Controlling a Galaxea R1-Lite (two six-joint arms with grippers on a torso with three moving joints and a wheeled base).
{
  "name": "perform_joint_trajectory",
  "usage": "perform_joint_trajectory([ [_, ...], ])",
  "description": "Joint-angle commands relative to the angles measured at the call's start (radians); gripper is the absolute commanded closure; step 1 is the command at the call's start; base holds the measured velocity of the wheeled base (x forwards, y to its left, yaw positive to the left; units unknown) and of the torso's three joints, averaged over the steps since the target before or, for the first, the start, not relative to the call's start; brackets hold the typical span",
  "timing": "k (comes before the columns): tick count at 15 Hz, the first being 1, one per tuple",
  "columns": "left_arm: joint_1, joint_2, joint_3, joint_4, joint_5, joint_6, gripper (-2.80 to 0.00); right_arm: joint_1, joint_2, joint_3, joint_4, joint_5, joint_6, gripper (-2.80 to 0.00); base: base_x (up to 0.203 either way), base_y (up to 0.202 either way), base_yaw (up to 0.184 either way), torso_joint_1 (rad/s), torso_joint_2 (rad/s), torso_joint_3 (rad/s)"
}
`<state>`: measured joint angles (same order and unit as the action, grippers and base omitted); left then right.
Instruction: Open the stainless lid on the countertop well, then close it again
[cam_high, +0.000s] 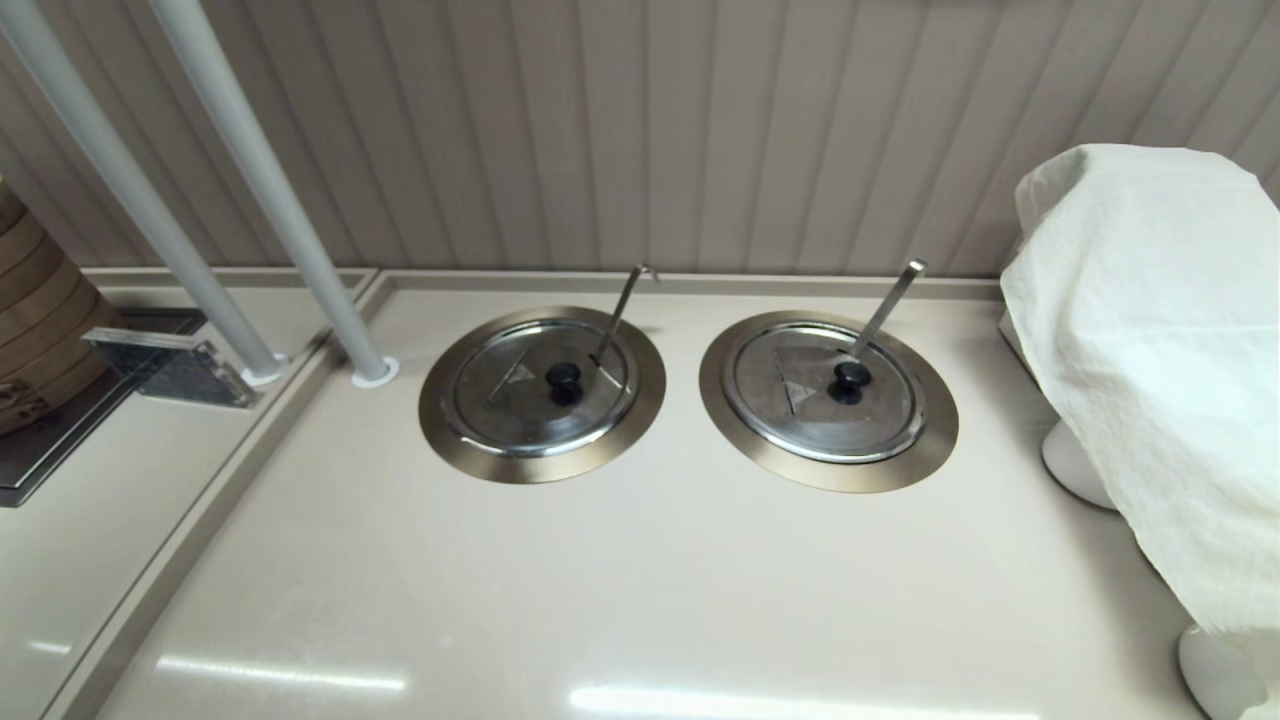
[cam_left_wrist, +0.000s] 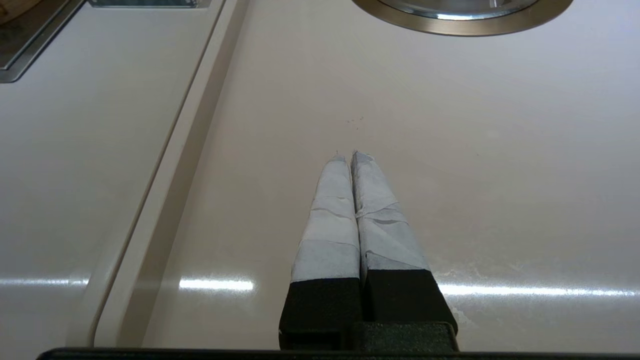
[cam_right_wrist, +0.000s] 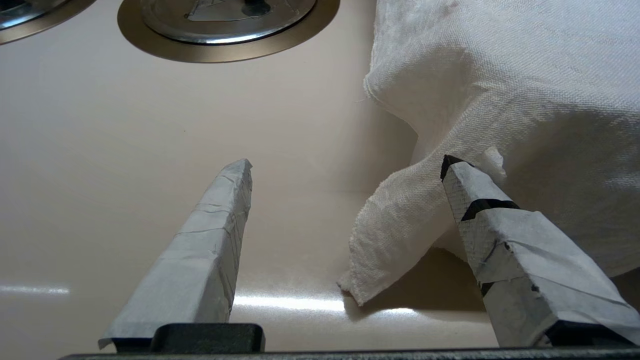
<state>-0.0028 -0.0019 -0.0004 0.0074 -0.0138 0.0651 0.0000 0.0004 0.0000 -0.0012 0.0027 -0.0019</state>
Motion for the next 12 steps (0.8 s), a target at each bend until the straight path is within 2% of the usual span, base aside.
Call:
perform_joint_trajectory([
  [1,0.000,0.003,0.002,0.000,0.000,-0.001,0.00,0.000,0.000,0.000,0.000,0.000,-0.003,-2.80,0.000,0.000,0.000,0.000,0.00,0.000],
  [12,0.000,0.003,0.002,0.000,0.006,-0.010,0.00,0.000,0.000,0.000,0.000,0.000,0.000,-2.80,0.000,0.000,0.000,0.000,0.00,0.000],
])
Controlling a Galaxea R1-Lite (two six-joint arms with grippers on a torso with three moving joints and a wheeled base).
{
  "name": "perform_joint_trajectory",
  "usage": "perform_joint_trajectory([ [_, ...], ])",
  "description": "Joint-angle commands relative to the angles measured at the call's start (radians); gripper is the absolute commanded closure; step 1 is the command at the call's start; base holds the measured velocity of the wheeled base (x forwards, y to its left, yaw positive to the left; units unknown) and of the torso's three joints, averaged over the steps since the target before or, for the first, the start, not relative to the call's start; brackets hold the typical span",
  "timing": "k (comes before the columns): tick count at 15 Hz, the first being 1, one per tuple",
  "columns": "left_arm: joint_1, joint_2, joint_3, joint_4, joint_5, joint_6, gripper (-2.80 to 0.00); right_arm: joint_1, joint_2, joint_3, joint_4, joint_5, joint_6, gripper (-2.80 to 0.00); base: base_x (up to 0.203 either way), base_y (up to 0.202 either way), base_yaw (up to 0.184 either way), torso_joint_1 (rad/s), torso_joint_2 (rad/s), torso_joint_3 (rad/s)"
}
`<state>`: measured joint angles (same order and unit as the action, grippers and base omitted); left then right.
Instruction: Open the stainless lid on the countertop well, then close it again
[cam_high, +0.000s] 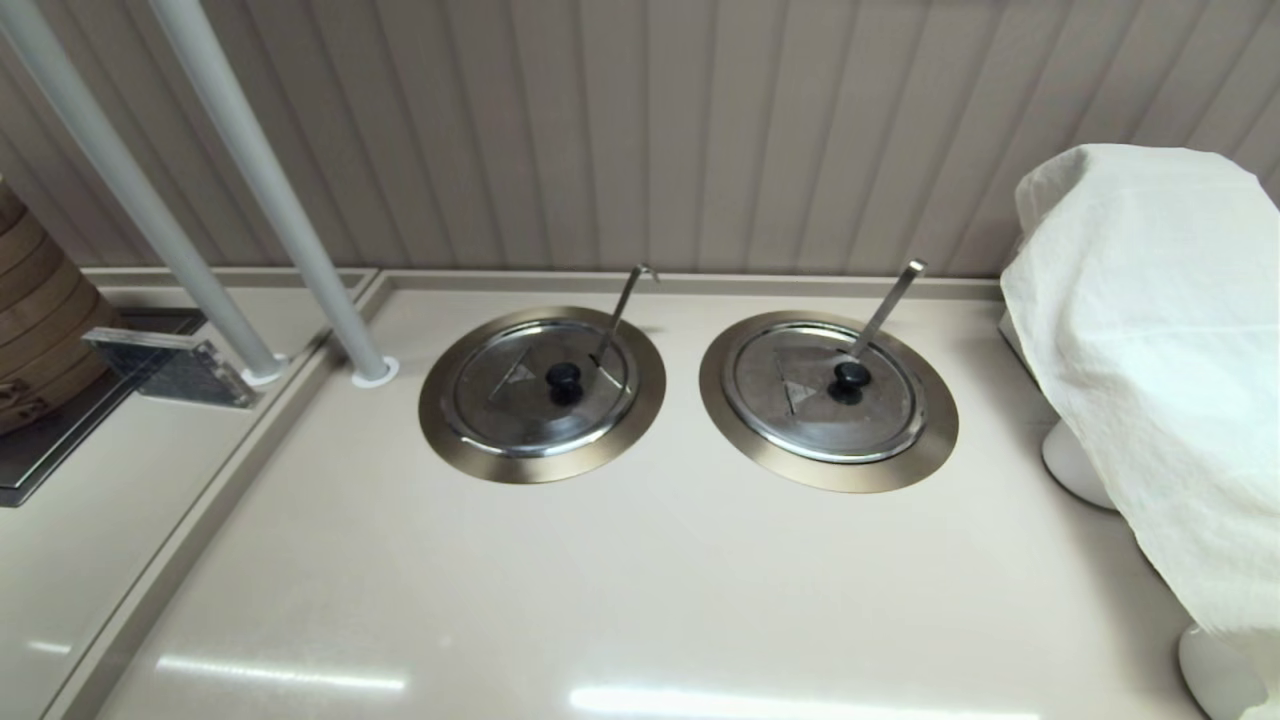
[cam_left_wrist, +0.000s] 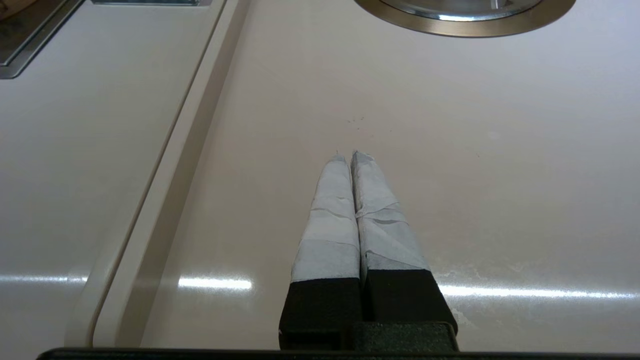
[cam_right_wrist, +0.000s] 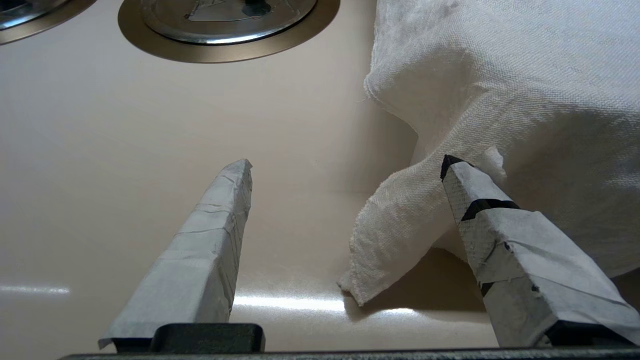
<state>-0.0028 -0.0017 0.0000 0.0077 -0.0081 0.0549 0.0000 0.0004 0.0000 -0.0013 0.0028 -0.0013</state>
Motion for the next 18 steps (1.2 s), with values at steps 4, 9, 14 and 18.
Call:
perform_joint_trajectory([
  [4,0.000,0.003,0.002,-0.004,0.003,-0.018,0.00,0.000,0.000,0.000,0.000,0.000,0.001,-2.80,0.000,0.000,0.000,0.000,0.00,0.000],
  [9,0.000,0.003,0.002,-0.005,0.002,-0.018,0.00,0.000,0.000,0.000,0.000,0.000,0.000,-2.80,0.000,0.000,0.000,0.000,0.00,0.000],
  [14,0.000,0.003,0.002,-0.005,0.002,-0.018,0.00,0.000,0.000,0.000,0.000,0.000,0.000,-2.80,0.000,0.000,0.000,0.000,0.00,0.000],
  [18,0.000,0.003,0.002,-0.005,0.002,-0.020,0.00,0.000,0.000,0.000,0.000,0.000,0.000,-2.80,0.000,0.000,0.000,0.000,0.00,0.000],
])
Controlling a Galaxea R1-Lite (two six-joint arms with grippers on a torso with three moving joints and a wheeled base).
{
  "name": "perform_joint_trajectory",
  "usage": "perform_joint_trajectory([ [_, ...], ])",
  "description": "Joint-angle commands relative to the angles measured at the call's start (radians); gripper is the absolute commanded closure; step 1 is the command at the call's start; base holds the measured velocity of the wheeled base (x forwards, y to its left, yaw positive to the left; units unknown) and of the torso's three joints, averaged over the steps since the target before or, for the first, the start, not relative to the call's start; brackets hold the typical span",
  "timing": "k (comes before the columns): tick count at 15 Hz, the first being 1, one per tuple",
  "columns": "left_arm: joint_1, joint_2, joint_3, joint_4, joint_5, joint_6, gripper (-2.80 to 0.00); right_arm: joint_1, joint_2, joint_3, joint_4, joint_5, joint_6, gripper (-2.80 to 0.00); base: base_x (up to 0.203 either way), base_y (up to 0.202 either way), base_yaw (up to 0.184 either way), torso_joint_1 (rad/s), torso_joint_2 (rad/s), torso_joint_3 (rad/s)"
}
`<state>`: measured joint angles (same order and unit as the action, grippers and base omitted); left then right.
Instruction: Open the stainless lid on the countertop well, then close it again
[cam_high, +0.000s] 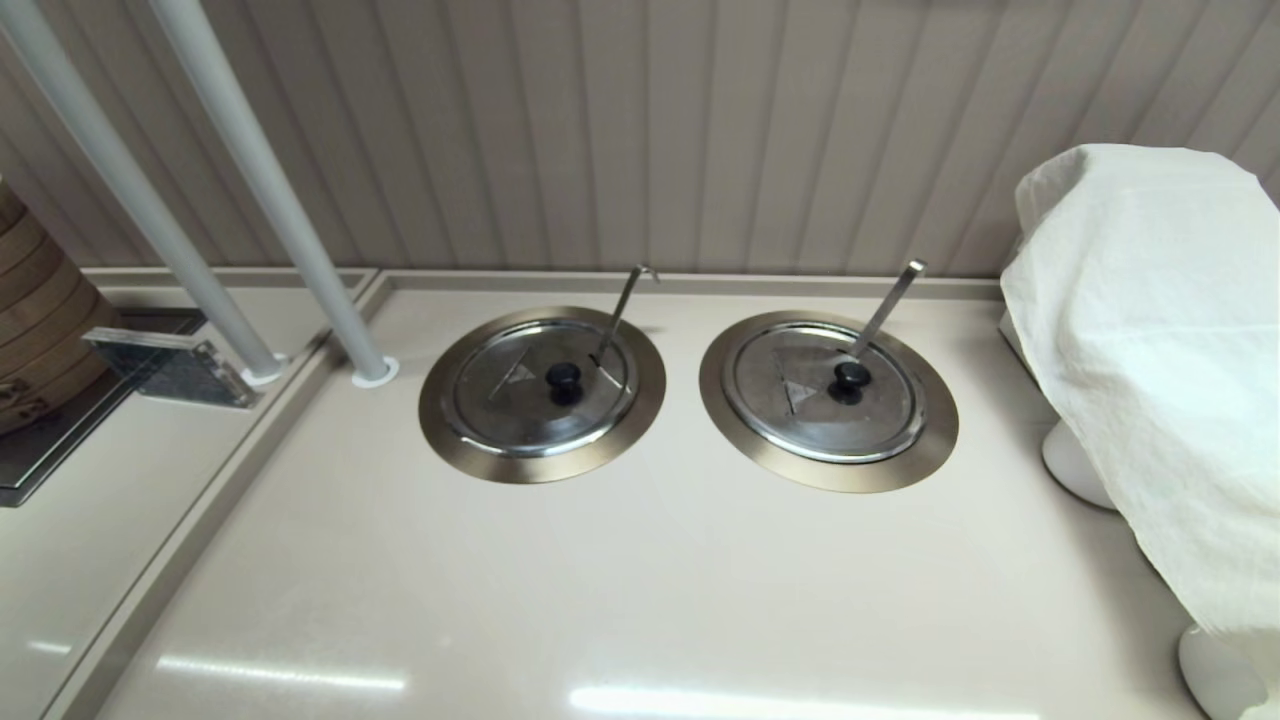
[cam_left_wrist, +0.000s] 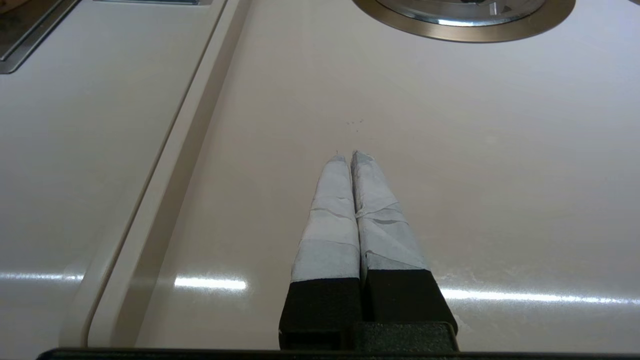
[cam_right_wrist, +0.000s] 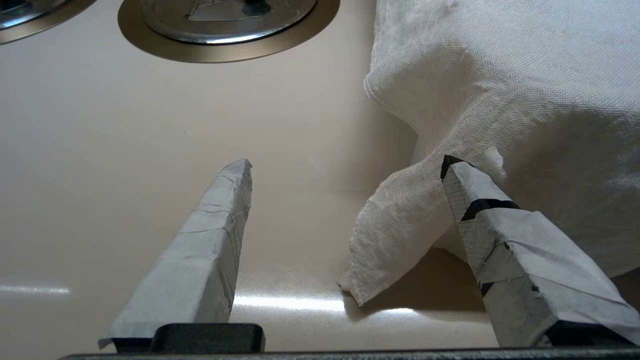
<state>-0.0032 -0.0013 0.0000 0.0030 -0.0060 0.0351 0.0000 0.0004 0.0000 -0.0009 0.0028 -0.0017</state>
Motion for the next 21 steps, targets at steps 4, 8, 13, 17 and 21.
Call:
perform_joint_trajectory([
  [4,0.000,0.003,0.002,0.000,0.000,0.000,0.00,0.000,0.000,0.000,0.001,0.000,0.000,-2.80,0.000,0.000,0.000,0.000,0.00,0.000],
  [8,0.000,0.003,0.002,-0.001,0.000,0.000,0.00,0.000,0.000,0.000,-0.001,0.000,0.001,-2.80,0.000,0.000,0.000,0.000,0.00,0.000],
  [13,0.000,0.003,0.002,-0.001,0.001,0.000,0.00,0.000,0.000,0.000,-0.001,0.000,0.001,-2.80,0.000,0.000,0.000,0.000,0.00,0.000],
  [17,0.000,0.003,0.002,0.000,0.001,-0.001,0.00,0.000,0.000,0.000,-0.001,-0.001,0.000,-2.80,0.000,0.000,0.000,0.000,0.00,0.000],
  [21,0.000,0.003,0.002,-0.001,0.003,-0.003,0.00,0.000,0.000,0.001,0.001,0.006,-0.017,-2.80,0.000,0.000,0.000,0.000,0.00,0.000],
])
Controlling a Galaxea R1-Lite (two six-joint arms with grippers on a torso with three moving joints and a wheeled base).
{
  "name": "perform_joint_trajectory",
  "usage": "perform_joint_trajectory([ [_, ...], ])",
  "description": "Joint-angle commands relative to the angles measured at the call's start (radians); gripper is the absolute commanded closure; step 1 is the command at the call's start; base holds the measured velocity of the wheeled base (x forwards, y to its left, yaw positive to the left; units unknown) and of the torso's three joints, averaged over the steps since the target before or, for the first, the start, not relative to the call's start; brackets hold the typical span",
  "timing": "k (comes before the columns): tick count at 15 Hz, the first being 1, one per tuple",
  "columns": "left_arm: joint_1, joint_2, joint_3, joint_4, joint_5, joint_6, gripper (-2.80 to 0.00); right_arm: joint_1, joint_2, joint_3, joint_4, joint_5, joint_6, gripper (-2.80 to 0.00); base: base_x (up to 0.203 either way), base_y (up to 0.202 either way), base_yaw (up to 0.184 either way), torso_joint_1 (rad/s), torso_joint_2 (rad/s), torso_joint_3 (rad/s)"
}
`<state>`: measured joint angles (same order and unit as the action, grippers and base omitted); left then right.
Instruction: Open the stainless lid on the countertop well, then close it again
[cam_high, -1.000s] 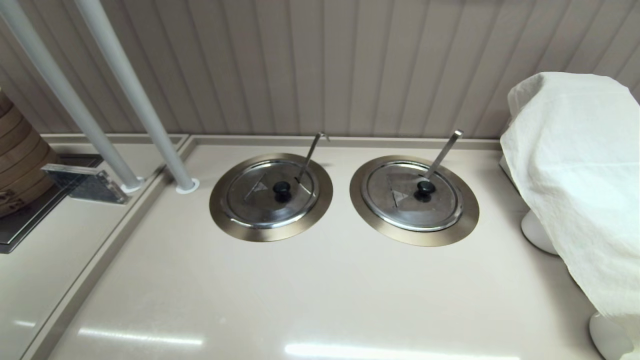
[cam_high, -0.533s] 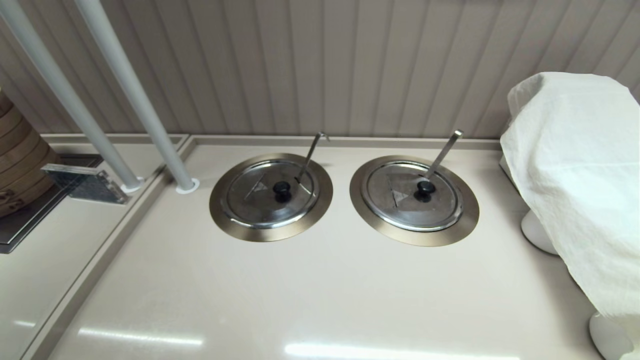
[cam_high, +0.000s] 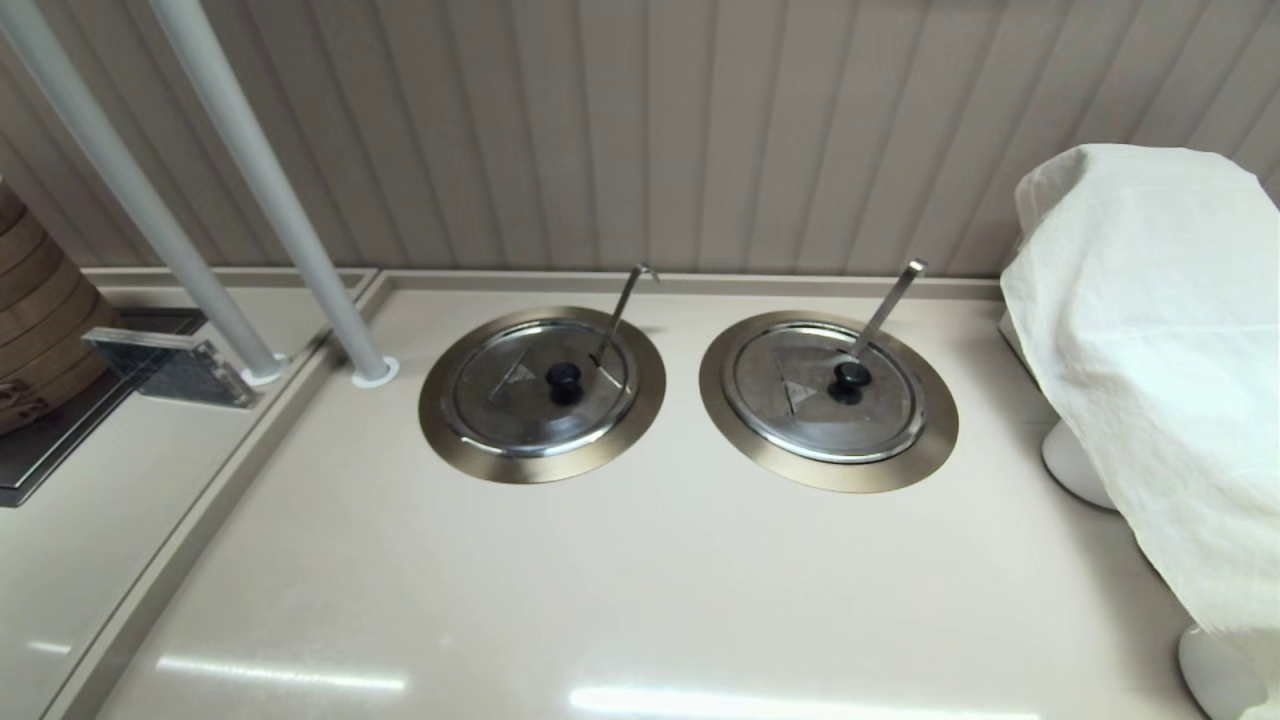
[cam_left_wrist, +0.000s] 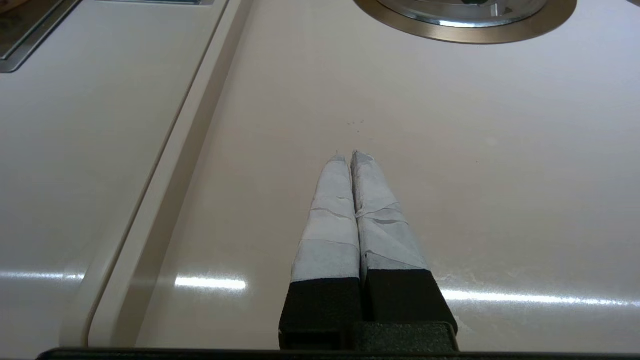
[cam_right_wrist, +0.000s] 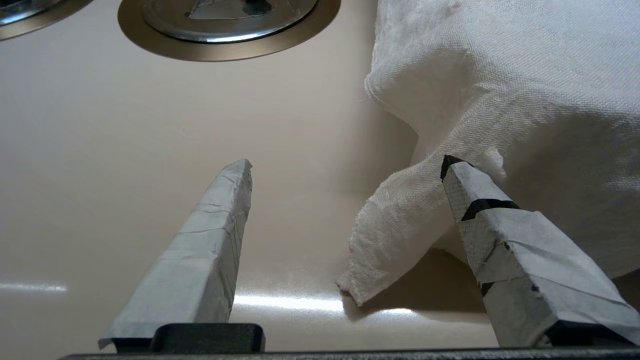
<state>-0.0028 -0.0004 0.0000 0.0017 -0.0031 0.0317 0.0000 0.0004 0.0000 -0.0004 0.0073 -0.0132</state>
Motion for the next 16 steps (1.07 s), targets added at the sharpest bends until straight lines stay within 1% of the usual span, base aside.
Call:
perform_joint_trajectory([
  [1,0.000,0.000,0.002,0.000,0.000,-0.001,0.00,0.000,0.000,0.001,0.003,0.009,-0.058,-2.80,0.000,0.000,0.000,0.000,0.00,0.000],
  [2,0.000,0.002,0.002,0.000,0.000,-0.003,0.00,0.000,0.000,0.000,-0.014,0.018,-0.118,-2.80,0.000,0.000,0.000,0.000,0.00,0.000],
  [3,0.000,0.002,0.002,0.000,-0.001,-0.003,0.00,0.000,0.000,0.000,-0.068,0.038,-0.148,-2.80,0.000,0.000,0.000,0.000,0.00,0.000],
  [4,0.000,0.002,0.002,0.000,0.000,-0.003,0.00,0.000,0.000,0.000,-0.075,0.069,-0.166,-2.80,0.000,0.000,0.000,0.000,0.00,0.000],
  [5,0.000,0.002,0.002,0.000,0.000,-0.003,0.00,0.000,0.001,0.000,-0.060,0.063,-0.166,-2.80,0.000,0.000,0.000,0.000,0.00,0.000],
  [6,0.000,0.002,0.002,0.000,0.000,-0.003,0.00,0.000,0.000,-0.001,0.002,0.058,-0.164,-2.80,0.000,0.000,0.000,0.000,0.00,0.000],
  [7,0.000,0.002,0.002,0.000,0.000,-0.003,0.00,0.000,0.001,-0.005,0.037,0.051,-0.126,-2.80,0.000,0.000,0.000,0.000,0.00,0.000],
  [8,0.000,0.002,0.002,0.000,0.000,-0.003,0.00,0.000,0.001,-0.006,0.031,0.038,-0.078,-2.80,0.000,0.000,0.000,0.000,0.00,0.000],
  [16,0.000,0.002,0.002,0.000,0.000,-0.010,0.00,0.000,0.001,-0.008,0.034,0.037,-0.082,-2.80,0.000,0.000,0.000,0.000,0.00,0.000],
])
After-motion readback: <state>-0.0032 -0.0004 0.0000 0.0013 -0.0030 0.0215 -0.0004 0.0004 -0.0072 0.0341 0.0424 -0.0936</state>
